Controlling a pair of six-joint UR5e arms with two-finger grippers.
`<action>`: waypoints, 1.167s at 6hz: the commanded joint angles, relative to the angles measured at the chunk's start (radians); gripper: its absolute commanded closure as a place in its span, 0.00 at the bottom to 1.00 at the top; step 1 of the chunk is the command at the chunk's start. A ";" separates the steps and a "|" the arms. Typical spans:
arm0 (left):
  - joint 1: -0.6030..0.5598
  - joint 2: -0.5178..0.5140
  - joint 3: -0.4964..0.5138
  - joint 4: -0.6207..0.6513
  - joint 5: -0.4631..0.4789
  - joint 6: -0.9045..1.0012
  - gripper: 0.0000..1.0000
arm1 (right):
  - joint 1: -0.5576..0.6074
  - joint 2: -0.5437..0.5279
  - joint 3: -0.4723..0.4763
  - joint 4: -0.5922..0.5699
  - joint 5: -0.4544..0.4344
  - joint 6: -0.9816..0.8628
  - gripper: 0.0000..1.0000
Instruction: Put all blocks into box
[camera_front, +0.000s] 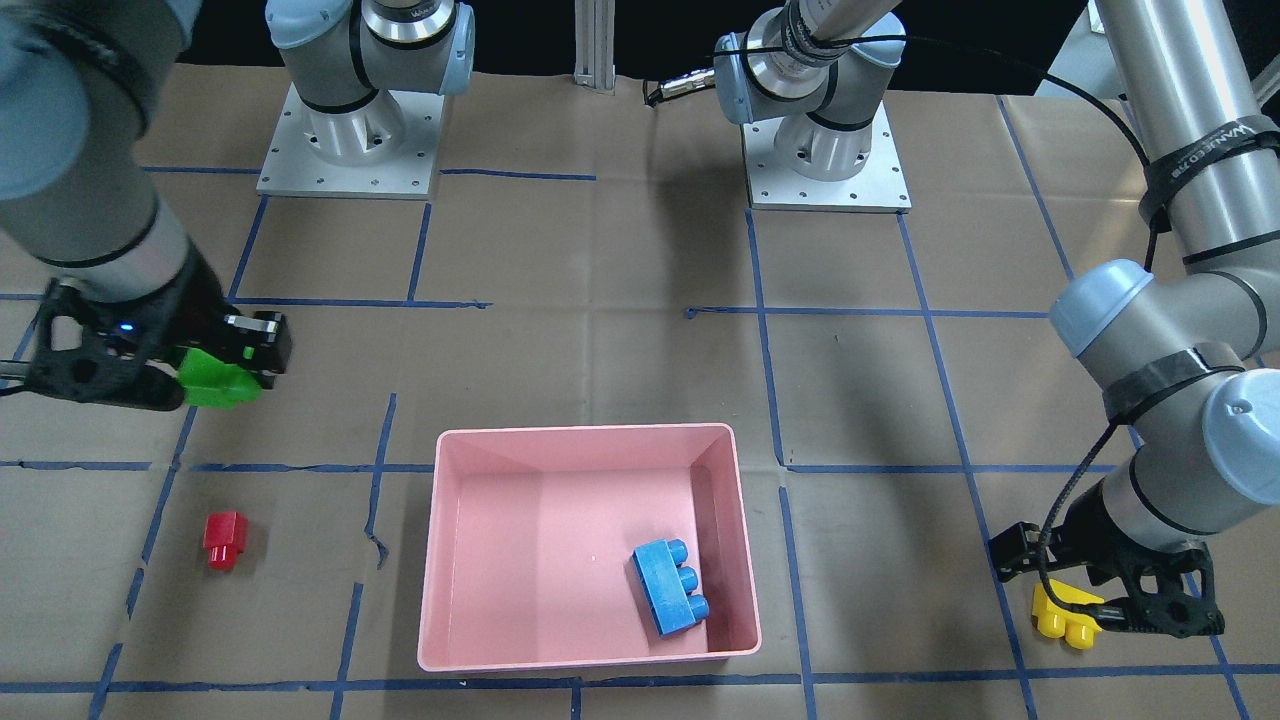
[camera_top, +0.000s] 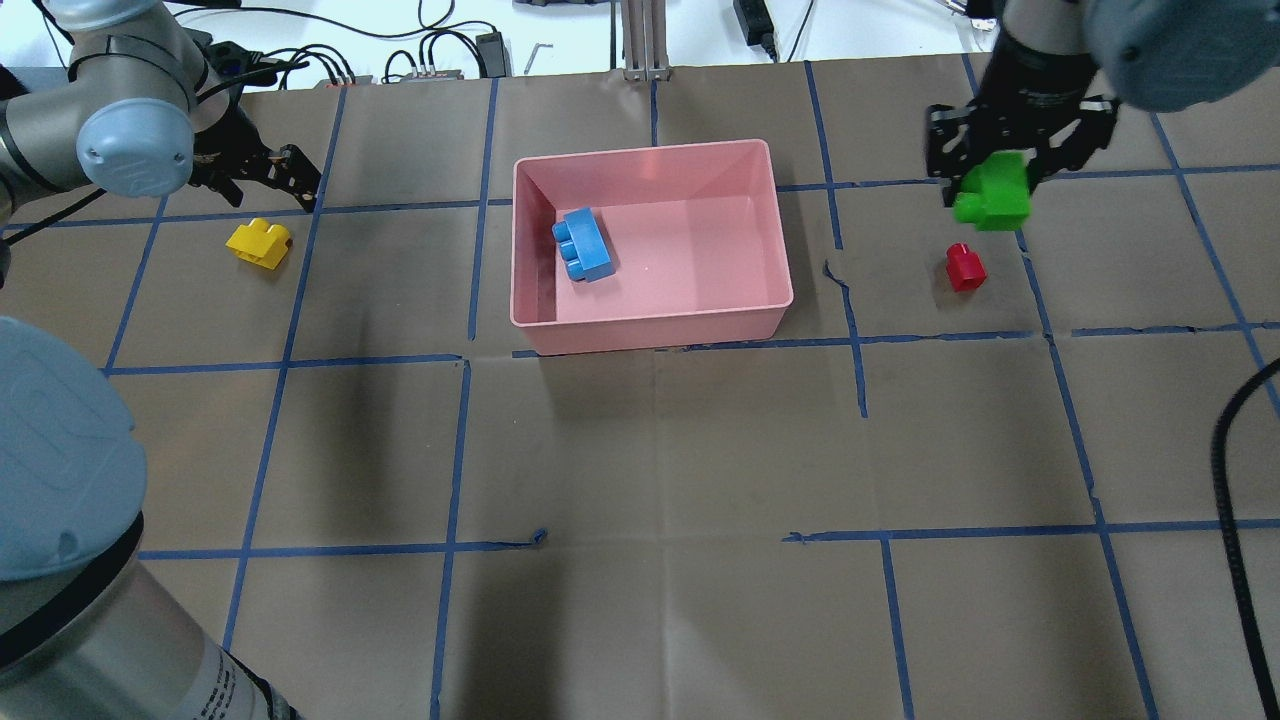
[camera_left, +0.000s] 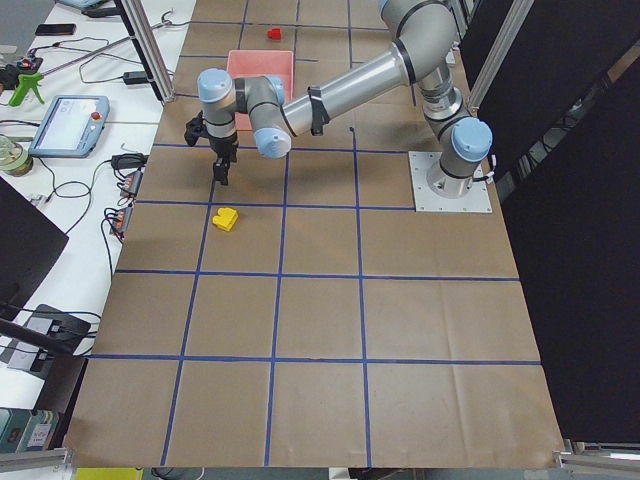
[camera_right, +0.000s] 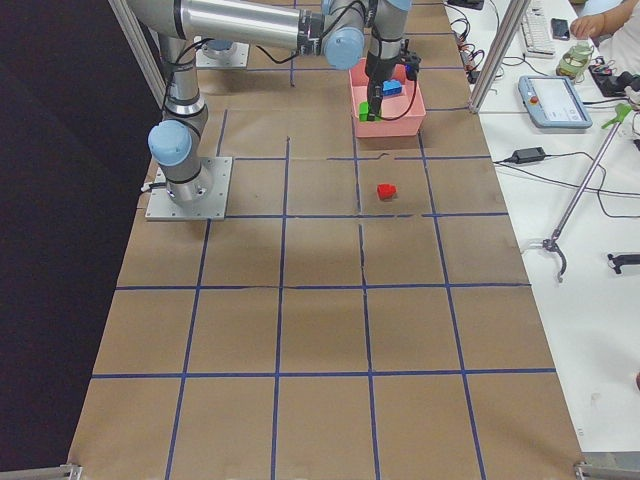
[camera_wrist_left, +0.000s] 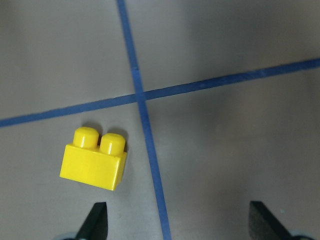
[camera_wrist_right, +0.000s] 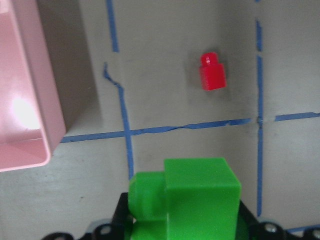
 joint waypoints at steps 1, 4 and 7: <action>0.036 -0.041 0.013 0.026 -0.001 -0.268 0.01 | 0.202 0.095 -0.009 -0.099 0.060 0.193 0.51; 0.042 -0.099 -0.006 0.086 0.088 -0.606 0.01 | 0.216 0.294 -0.041 -0.290 0.062 0.187 0.51; 0.051 -0.145 0.016 0.168 0.082 -0.611 0.01 | 0.216 0.358 -0.043 -0.391 0.067 0.205 0.49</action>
